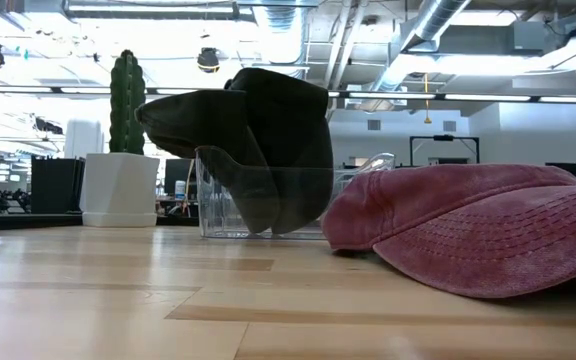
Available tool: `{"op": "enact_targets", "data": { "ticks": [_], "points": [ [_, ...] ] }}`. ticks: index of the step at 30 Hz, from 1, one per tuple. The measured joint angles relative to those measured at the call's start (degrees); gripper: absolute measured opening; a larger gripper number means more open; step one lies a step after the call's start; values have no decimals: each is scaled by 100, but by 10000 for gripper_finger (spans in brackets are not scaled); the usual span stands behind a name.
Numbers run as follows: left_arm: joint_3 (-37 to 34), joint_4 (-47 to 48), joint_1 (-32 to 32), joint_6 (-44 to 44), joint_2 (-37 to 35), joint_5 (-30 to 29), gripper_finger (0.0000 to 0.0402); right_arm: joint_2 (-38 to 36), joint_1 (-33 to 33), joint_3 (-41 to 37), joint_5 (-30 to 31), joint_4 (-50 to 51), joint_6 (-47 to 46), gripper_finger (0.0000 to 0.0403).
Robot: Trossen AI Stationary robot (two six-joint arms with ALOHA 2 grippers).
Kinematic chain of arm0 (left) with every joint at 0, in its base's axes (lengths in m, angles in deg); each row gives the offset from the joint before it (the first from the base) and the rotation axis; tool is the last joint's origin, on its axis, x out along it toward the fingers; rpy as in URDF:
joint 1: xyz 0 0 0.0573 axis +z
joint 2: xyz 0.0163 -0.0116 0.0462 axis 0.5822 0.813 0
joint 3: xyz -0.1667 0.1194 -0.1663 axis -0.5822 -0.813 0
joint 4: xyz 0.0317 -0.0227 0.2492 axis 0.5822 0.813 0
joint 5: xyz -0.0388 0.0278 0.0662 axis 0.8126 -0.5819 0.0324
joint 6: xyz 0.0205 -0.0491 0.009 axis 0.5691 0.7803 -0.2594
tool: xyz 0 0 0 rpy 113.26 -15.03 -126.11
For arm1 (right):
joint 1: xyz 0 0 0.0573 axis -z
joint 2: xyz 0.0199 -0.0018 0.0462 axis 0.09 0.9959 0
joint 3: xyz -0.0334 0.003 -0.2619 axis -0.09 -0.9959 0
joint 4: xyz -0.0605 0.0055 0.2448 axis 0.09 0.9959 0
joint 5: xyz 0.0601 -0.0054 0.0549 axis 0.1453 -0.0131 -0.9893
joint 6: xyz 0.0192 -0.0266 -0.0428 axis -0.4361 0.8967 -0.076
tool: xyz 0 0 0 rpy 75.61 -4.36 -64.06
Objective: Pick & Place hat
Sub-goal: Put the top red cap into the top transparent bin
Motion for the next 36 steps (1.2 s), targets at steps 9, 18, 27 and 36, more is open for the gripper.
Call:
{"op": "enact_targets", "data": {
  "ticks": [9, 18, 27, 36],
  "points": [
    [-2, 20, 0, 117, 0, 147, 17, -27, -6, 644, -644, 189, -131, 93],
    [-2, 57, 13, 117, 0, 175, 17, 33, -78, 654, -1119, 251, -525, 93],
    [-4, 57, 13, 89, 24, 173, 17, 34, -6, 591, -1299, -89, -461, 93],
    [-4, 40, 13, 76, 24, 175, 17, 34, -10, 591, -1316, -75, -533, 93]
  ]
}}
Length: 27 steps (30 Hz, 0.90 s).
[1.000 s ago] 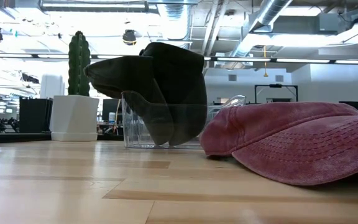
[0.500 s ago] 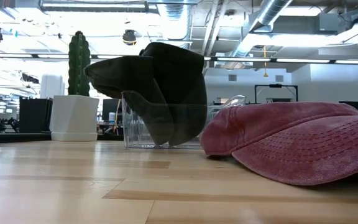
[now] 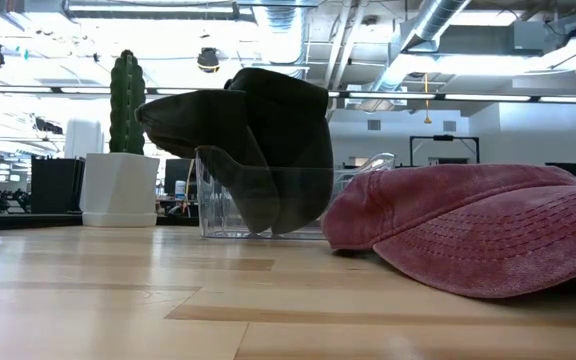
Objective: Pick & Place hat
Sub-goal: Put the top red cap into the top transparent bin
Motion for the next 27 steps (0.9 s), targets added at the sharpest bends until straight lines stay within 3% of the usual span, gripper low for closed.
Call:
{"op": "enact_targets", "data": {
  "ticks": [8, 21, 27],
  "points": [
    [0, -4, 0, 0, 0, 0, 17, 167, 28, -2, -196, 2, -225, 106],
    [0, -20, 18, 0, 0, 2, 17, 286, 113, -7, -473, -24, -354, 223],
    [0, -28, 37, 2, 0, -2, 17, 396, 172, -8, -601, 15, -354, 216]
  ]
}}
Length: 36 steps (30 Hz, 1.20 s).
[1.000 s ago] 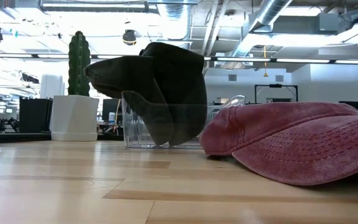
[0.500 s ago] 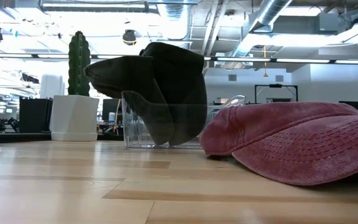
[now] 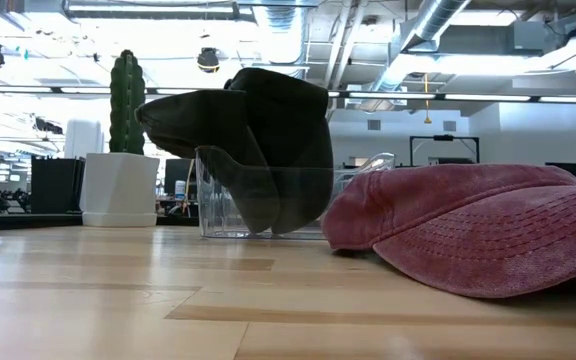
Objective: Pick & Place hat
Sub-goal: Put the top red cap into the top transparent bin
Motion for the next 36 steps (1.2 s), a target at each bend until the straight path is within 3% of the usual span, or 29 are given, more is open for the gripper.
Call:
{"op": "enact_targets", "data": {
  "ticks": [5, 10, 11, 16, 24, 33, 36],
  "points": [
    [0, -2, -2, 20, 0, 0, 17, 76, 73, 2, -150, 54, 149, 167],
    [0, -34, 0, 70, 0, 0, 17, 71, 97, 4, -188, 46, 605, 29],
    [0, -49, 0, 97, 0, 0, 17, 71, 94, 5, -203, 60, 642, 17],
    [2, -293, 62, 169, -6, -63, 39, 69, 92, 6, -137, 57, 649, 4],
    [2, -337, 441, 30, -42, -383, 110, 34, 227, 6, 44, 124, 653, 2],
    [7, -263, 961, -1075, -594, -2006, 159, -95, 554, 269, 796, 613, 214, 1],
    [7, -299, 1036, -1196, -849, -2133, 160, -95, 728, 411, 1111, 944, -110, 1]
  ]
}}
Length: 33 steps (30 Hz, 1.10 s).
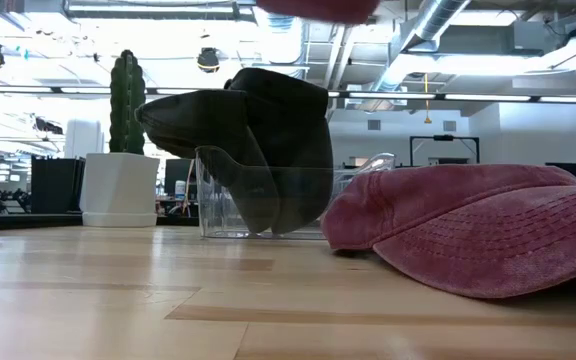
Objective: Pick & Place hat
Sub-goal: Put the top red cap into the top transparent bin
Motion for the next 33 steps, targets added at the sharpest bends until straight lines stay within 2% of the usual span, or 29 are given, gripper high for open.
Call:
{"op": "enact_targets", "data": {
  "ticks": [7, 12, 19, 22, 28, 33],
  "points": [
    [0, 34, -128, -9, -454, 3, 159, 0, 532, -4, 571, 257, -518, 0],
    [0, 297, -188, -9, -667, -1, 152, -12, 783, -6, 751, 346, -632, 0],
    [0, 477, -184, 11, -745, -198, 145, -244, 1076, -2, 1198, 326, -640, 0],
    [0, 613, -184, 9, -745, -334, 145, -361, 1204, -7, 1215, 326, -645, 0],
    [0, 855, -228, -12, -743, -1006, 144, -490, 1539, -5, 1279, 301, -653, 0],
    [-2, 972, -339, -256, -778, -1914, 144, -480, 1857, -7, 1187, 303, -679, 0]
  ]
}}
